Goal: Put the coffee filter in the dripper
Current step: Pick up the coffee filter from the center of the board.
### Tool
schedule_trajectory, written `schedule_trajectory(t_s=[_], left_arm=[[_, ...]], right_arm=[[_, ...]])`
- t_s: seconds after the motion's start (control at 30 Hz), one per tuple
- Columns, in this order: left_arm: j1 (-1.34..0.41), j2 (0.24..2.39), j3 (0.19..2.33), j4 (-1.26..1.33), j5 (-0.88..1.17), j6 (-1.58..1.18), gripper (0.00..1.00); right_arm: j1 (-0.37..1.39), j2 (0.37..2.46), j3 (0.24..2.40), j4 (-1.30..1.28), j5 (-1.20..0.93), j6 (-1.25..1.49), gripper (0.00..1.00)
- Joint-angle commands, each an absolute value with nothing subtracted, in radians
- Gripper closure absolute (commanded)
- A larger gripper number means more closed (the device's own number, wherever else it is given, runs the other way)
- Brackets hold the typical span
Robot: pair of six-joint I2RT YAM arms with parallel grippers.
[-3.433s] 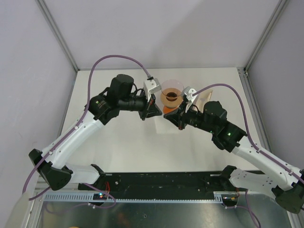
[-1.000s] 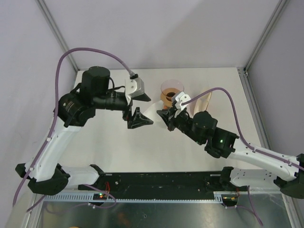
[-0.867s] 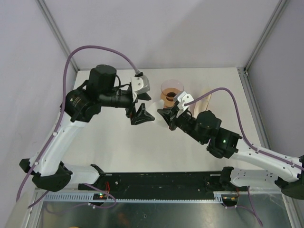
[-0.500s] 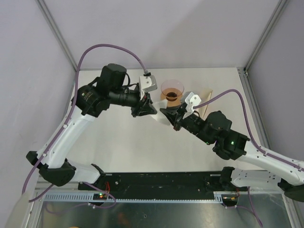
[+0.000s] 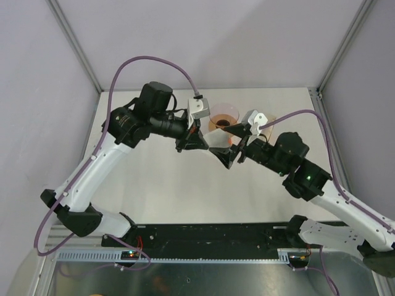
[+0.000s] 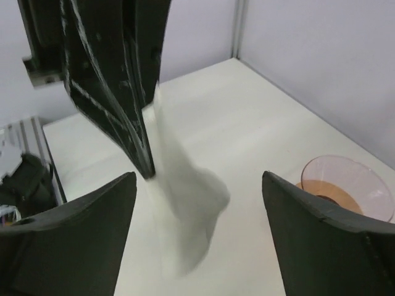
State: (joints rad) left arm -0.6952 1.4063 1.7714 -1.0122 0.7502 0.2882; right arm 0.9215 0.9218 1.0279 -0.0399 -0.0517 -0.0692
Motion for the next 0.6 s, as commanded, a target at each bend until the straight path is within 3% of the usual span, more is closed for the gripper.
schedule_trajectory(t_s=[0.0,0.17,0.37,0.47,0.57], left_arm=[[-0.701,1.302,1.745,-0.977,0.724,0.390,1.00],[-0.701,1.193,1.611,-0.887,0.710,0.497,1.00],[-0.702,1.141,1.502,-0.842,0.746,0.531,1.00],[-0.703,1.122,1.499,-0.837,0.758,0.562,1.00],[-0.703,1.099,1.482,-0.832,0.771,0.602,1.00]], right_arm=[[0.765,0.871,1.066,-0.130,-0.509,-0.020,0.06],[0.694,0.848,1.066,-0.152,-0.786,-0.057,0.01],[0.692,0.846,1.066,-0.174,-0.846,-0.099,0.03],[0.692,0.874,1.066,-0.144,-0.868,-0.079,0.12],[0.698,0.900,1.066,-0.076,-0.895,-0.035,0.30]])
